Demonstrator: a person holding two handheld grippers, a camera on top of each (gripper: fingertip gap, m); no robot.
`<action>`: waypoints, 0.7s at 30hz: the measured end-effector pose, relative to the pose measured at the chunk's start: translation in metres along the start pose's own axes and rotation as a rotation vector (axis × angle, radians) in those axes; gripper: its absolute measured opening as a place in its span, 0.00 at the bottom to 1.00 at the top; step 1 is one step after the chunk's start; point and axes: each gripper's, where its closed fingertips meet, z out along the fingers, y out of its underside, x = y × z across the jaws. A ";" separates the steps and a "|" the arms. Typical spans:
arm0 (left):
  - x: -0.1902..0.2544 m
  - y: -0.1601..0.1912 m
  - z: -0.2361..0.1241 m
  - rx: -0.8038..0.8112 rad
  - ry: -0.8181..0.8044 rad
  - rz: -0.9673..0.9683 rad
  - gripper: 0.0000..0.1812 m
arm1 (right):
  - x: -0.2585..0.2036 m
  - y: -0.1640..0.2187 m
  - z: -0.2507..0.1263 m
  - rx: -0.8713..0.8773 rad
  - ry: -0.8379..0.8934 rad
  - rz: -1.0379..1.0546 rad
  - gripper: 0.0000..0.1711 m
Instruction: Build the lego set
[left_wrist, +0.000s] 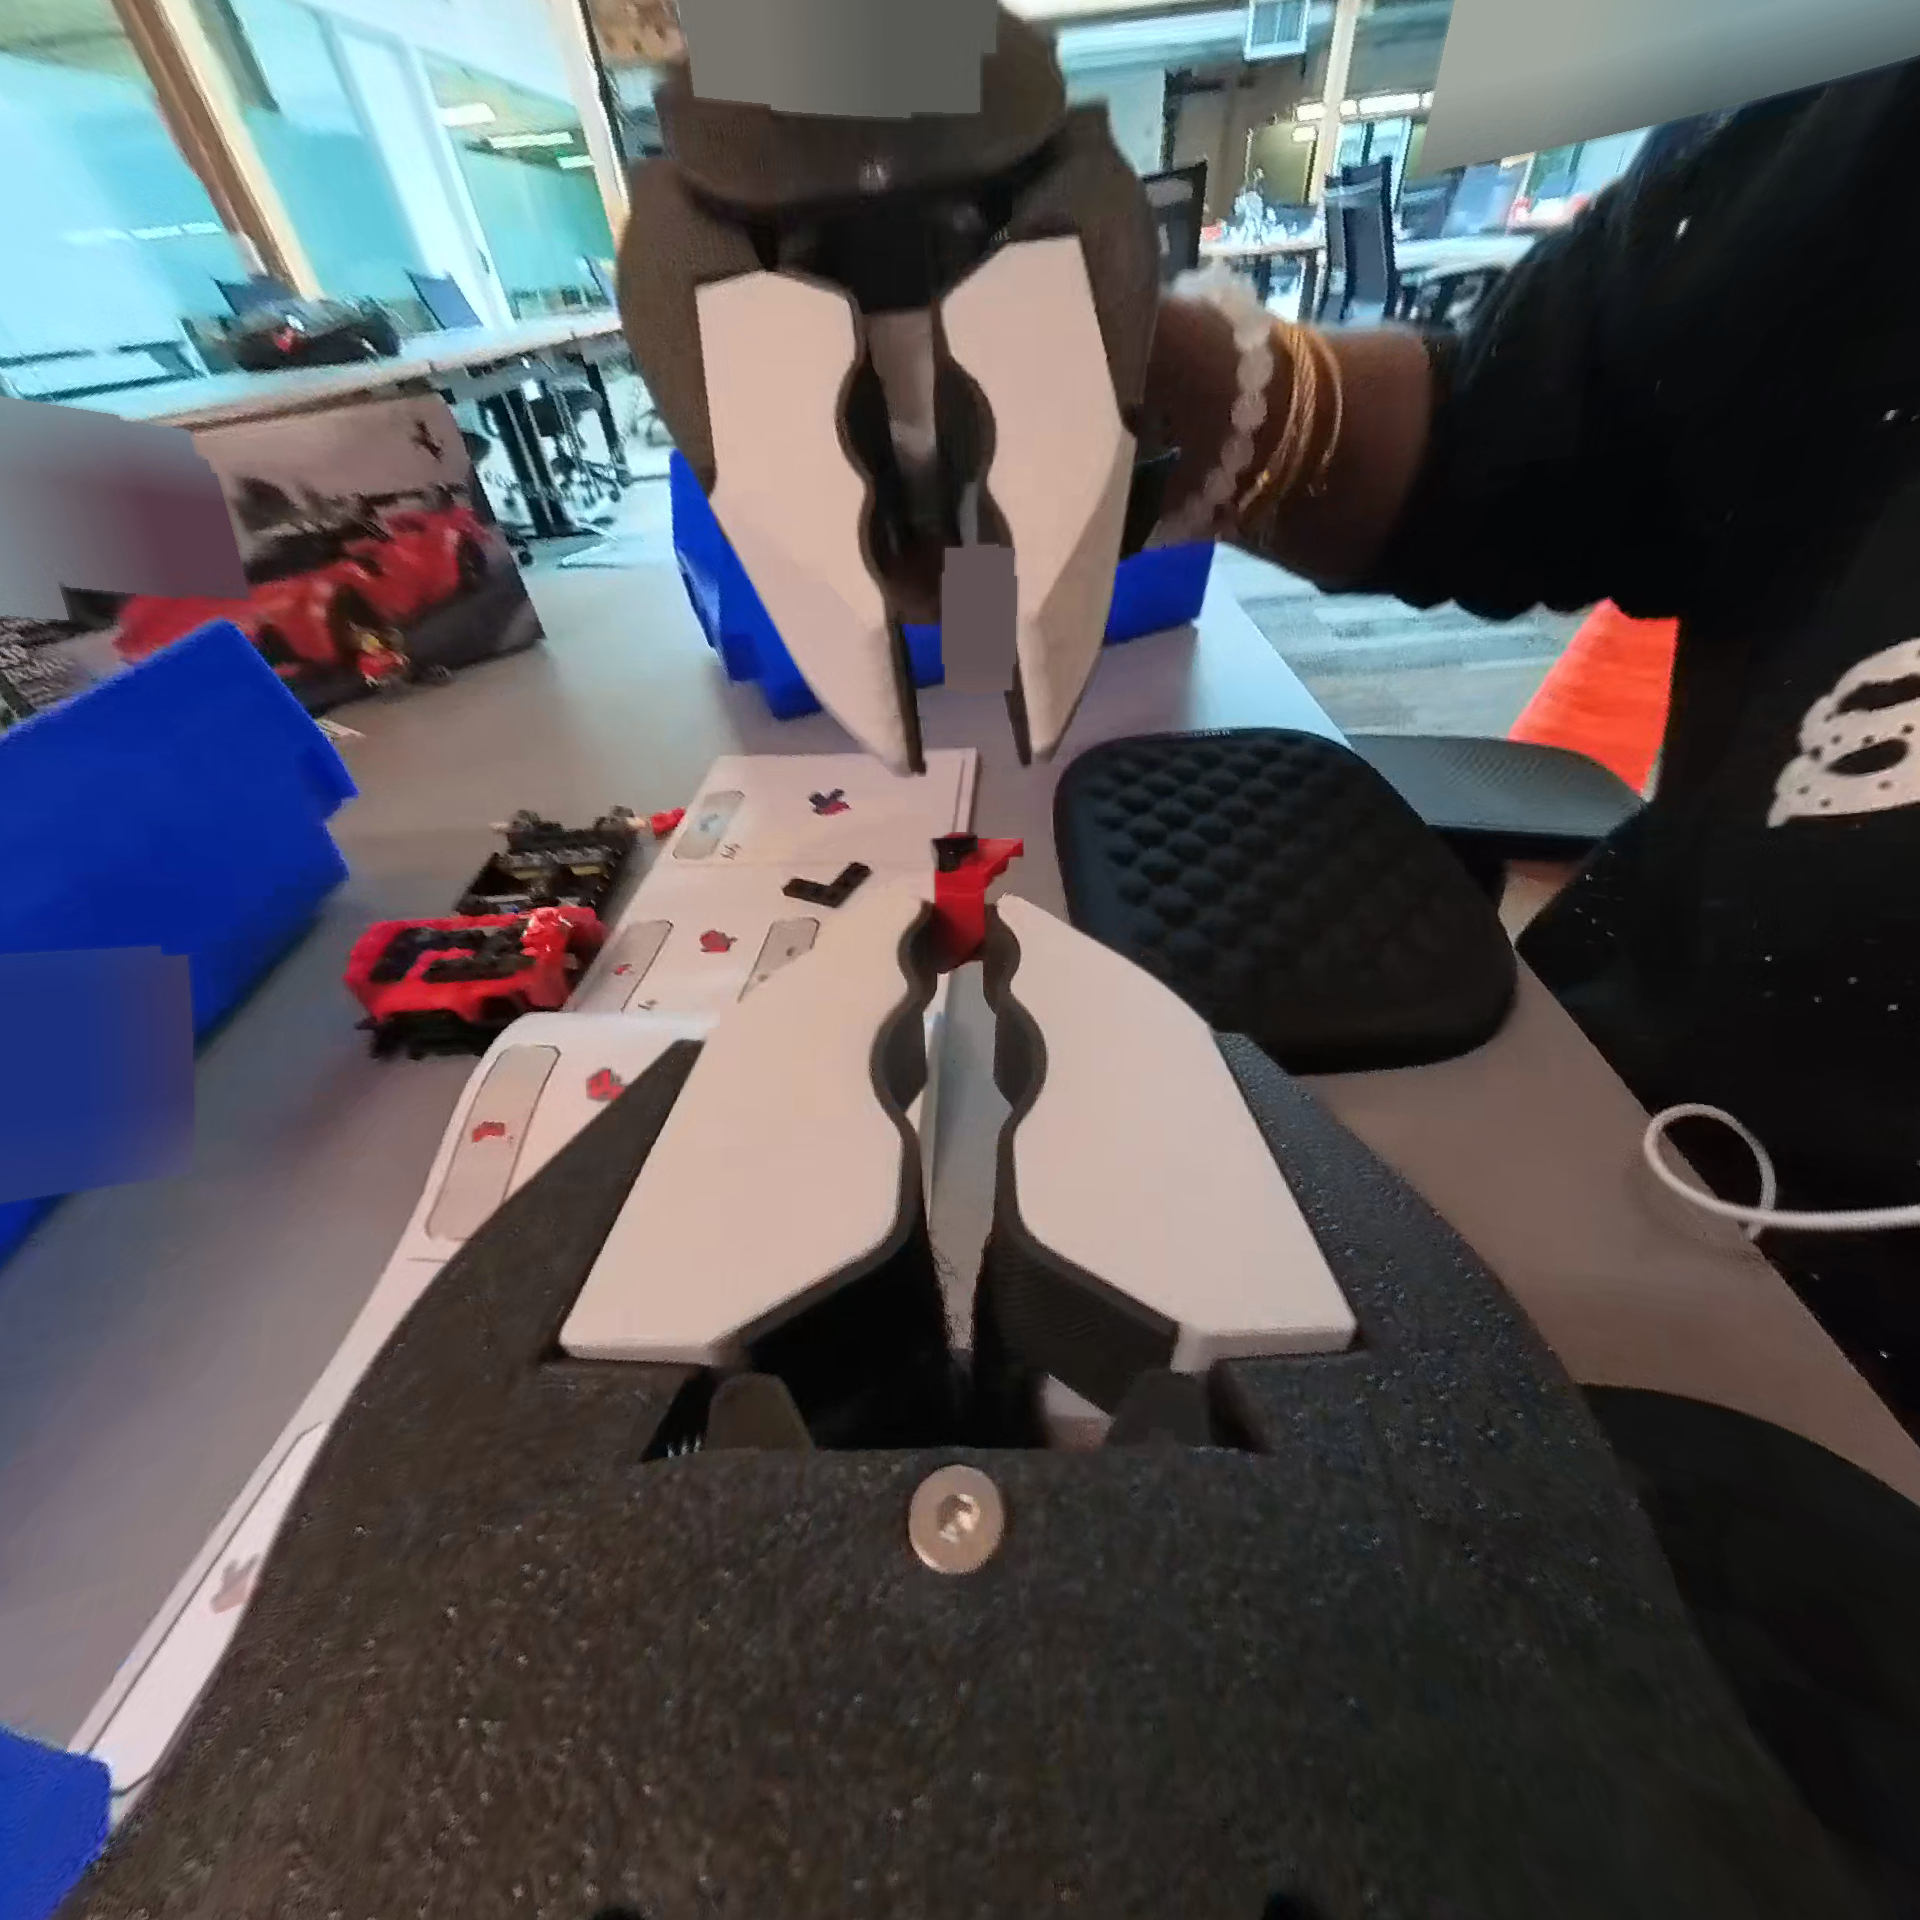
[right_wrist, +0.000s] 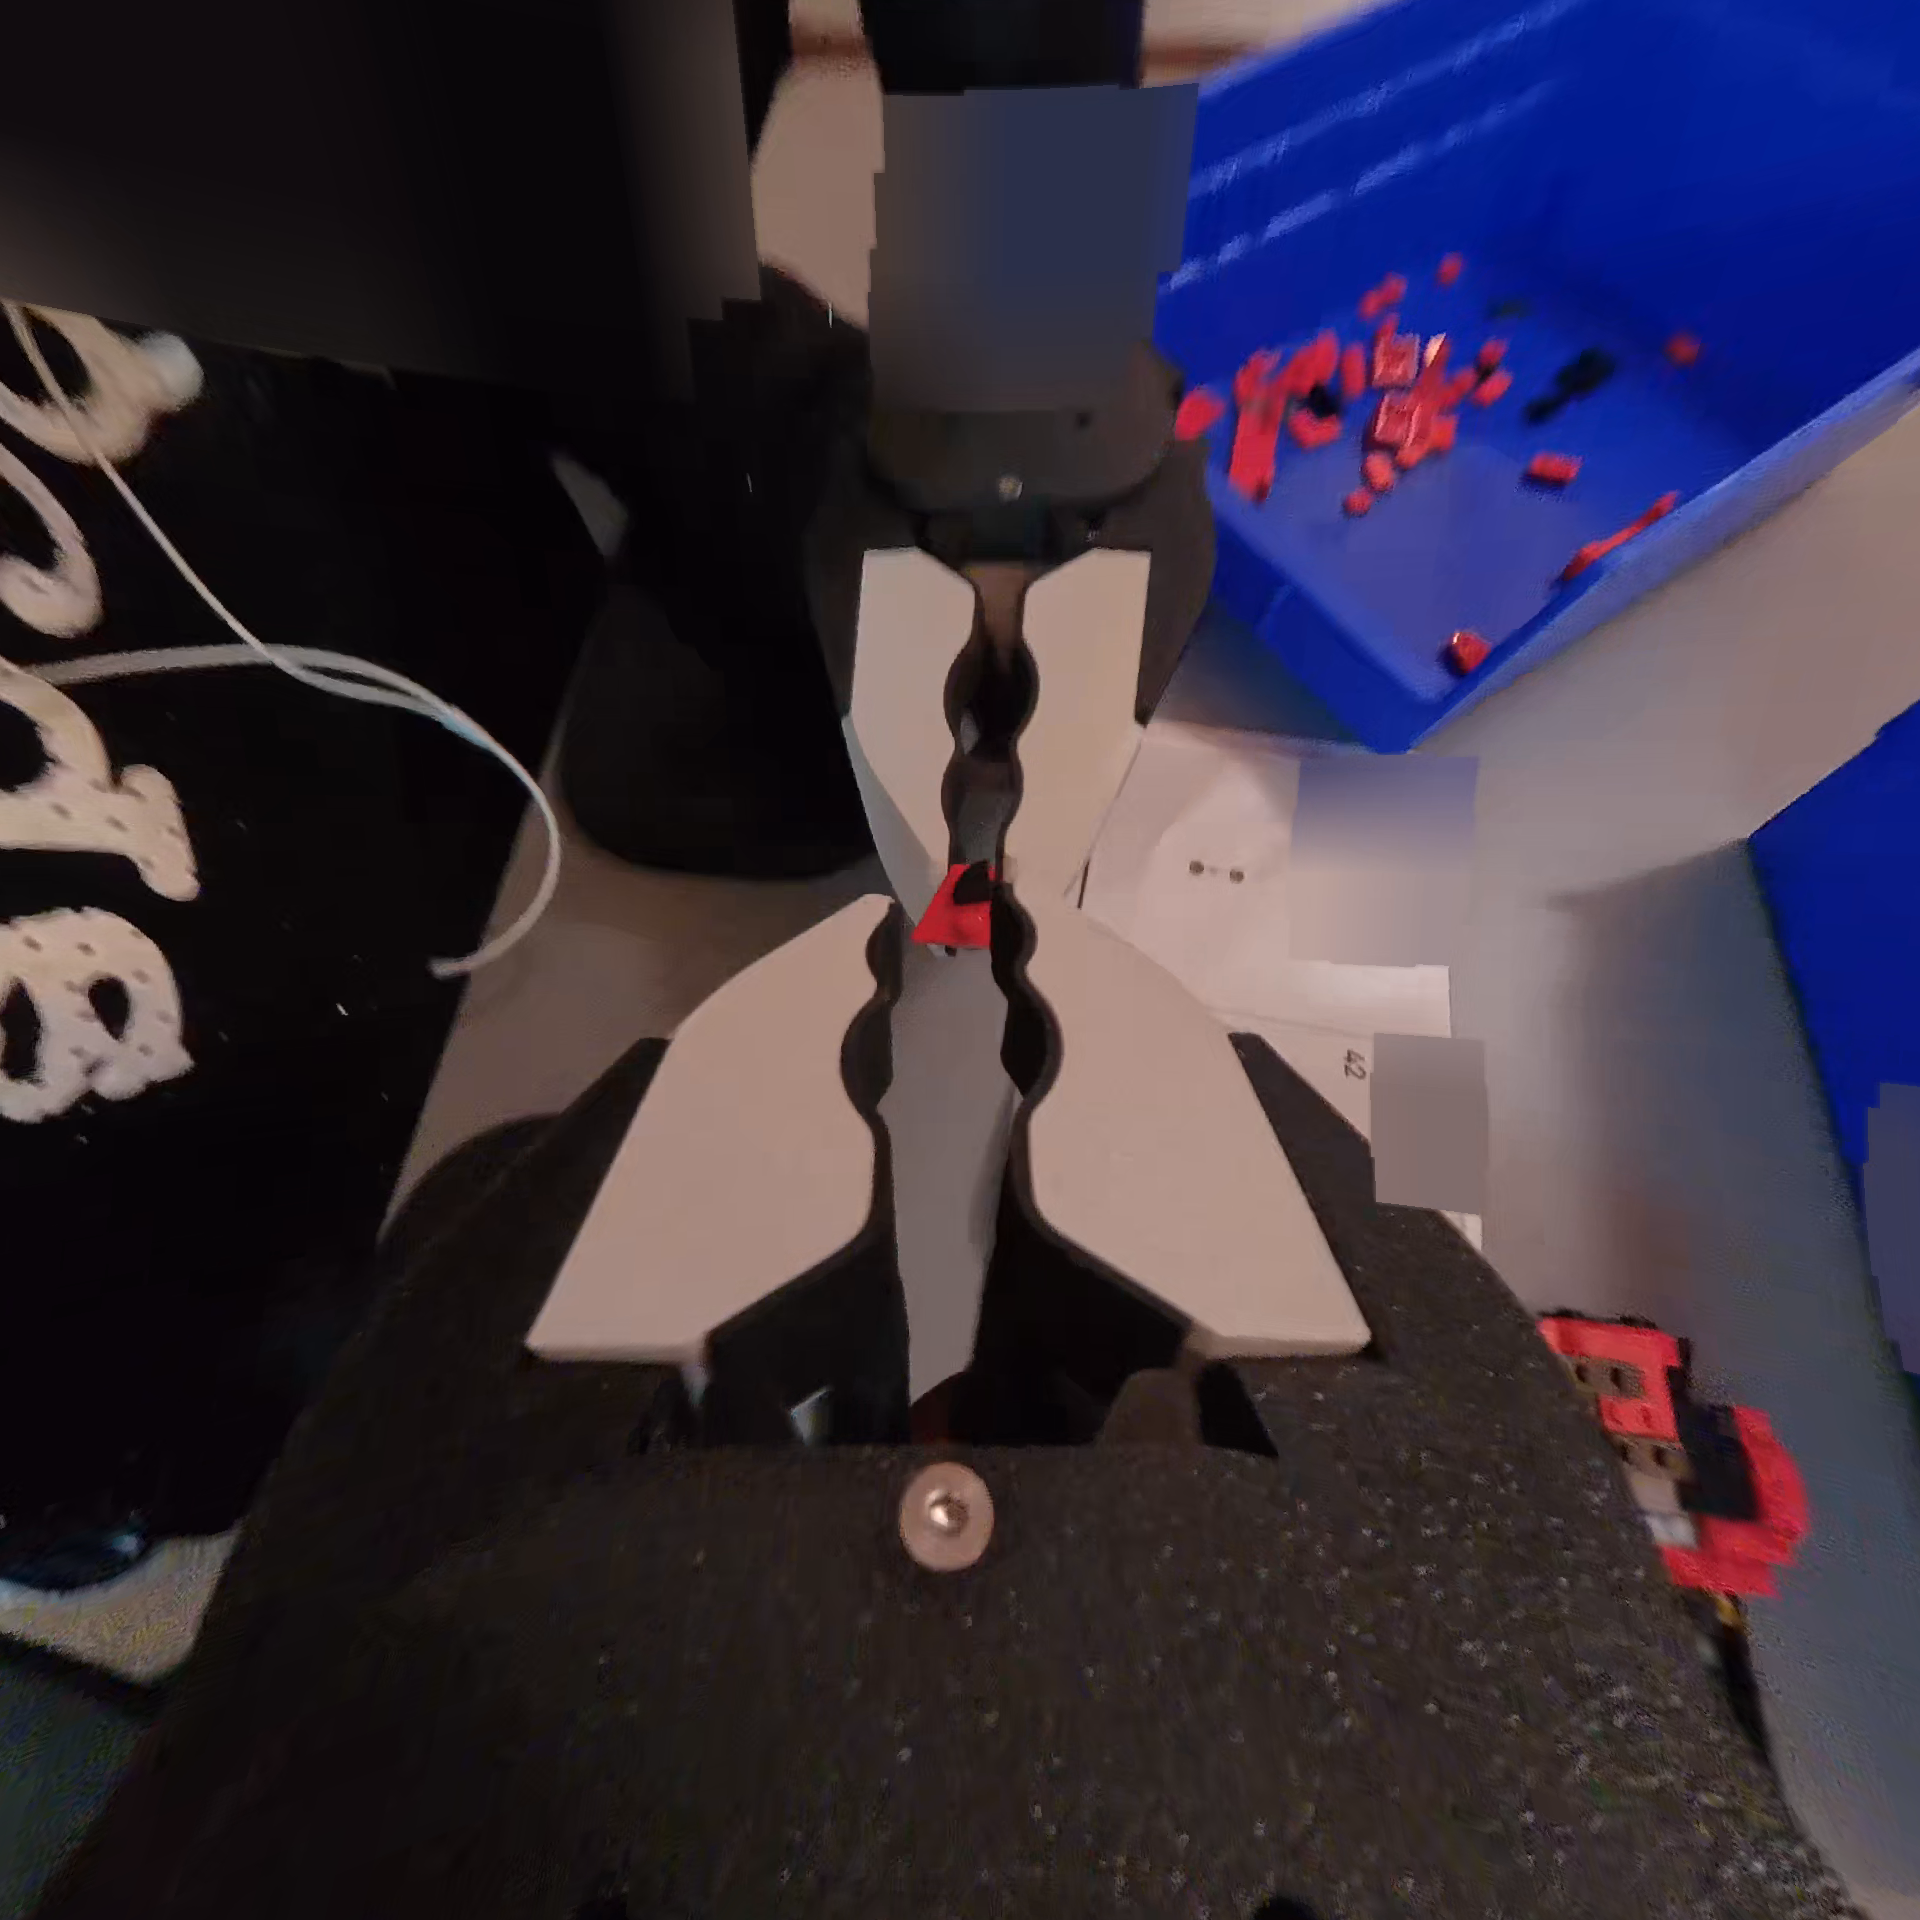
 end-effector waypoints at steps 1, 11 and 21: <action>0.001 0.003 0.001 -0.019 0.002 0.003 0.04 | 0.000 0.004 0.003 -0.050 0.002 -0.019 0.09; -0.009 0.007 0.001 -0.089 -0.122 0.137 0.04 | 0.010 0.008 0.010 -0.114 0.042 0.039 0.07; -0.041 -0.019 -0.023 -0.265 -0.691 0.809 0.04 | 0.030 -0.025 0.005 0.000 0.409 -0.121 0.06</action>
